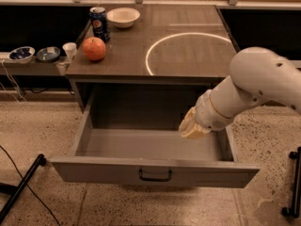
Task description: Open top drawer
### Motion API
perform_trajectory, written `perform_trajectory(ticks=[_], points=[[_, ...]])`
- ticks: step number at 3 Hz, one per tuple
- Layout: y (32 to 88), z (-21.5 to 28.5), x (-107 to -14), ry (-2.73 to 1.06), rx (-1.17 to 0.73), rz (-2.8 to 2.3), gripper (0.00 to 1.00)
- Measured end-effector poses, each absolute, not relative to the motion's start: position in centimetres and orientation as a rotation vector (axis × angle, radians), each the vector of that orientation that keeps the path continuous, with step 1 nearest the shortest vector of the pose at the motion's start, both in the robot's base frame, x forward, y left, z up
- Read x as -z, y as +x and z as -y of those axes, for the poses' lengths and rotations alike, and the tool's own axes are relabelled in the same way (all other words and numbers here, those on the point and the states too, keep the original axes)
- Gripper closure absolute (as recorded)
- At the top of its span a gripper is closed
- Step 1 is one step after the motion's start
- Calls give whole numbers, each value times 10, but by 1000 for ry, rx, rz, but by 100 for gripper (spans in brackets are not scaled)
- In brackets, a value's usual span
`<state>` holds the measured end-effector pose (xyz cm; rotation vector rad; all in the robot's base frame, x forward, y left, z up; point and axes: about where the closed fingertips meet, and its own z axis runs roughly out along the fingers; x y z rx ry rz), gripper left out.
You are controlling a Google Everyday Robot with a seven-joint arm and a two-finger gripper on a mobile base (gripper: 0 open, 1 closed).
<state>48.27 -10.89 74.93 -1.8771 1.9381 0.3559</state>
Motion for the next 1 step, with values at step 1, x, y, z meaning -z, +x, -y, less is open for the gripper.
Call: perform_trajectory(ticks=[1], points=[[489,137,-800,-1732,-268,-1896,81]])
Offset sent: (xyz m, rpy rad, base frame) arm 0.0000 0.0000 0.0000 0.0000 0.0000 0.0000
